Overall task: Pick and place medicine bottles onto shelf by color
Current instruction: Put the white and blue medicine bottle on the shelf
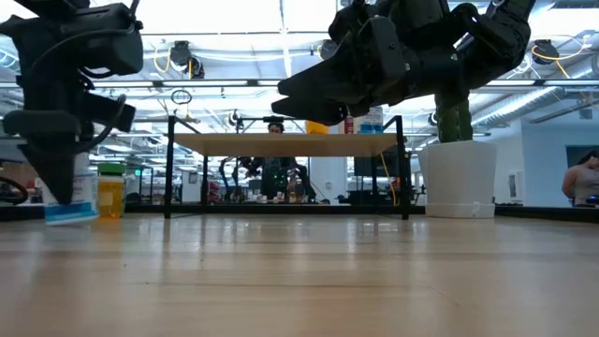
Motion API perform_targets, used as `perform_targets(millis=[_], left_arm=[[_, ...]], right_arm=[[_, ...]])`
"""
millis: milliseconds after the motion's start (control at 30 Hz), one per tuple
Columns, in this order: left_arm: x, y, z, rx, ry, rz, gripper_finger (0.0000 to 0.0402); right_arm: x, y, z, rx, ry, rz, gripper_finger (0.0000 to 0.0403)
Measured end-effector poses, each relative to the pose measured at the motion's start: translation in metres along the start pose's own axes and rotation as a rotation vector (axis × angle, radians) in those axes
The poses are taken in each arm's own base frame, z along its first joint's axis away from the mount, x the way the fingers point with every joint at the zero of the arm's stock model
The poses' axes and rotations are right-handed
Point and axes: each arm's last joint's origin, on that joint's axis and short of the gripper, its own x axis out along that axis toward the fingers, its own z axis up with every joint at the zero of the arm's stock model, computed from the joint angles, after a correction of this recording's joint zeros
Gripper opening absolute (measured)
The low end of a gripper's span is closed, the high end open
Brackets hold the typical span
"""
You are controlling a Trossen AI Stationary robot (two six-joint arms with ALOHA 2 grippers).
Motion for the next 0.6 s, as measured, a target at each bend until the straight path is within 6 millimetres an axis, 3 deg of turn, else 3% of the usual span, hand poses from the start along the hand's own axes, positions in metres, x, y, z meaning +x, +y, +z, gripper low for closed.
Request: perform_targets(millis=[200,600], left_arm=[[-0.008,-0.003,0.007,0.011,-0.036,-0.024,0.0172],[-0.061,-0.008,0.051,0.102,-0.207,-0.051,0.0171]], right_arm=[[0.0,-0.001,-0.002,-0.009,0.017,-0.019,0.0314],[-0.012,0.0,-0.001,-0.012,0.175,-0.041,0.0314]])
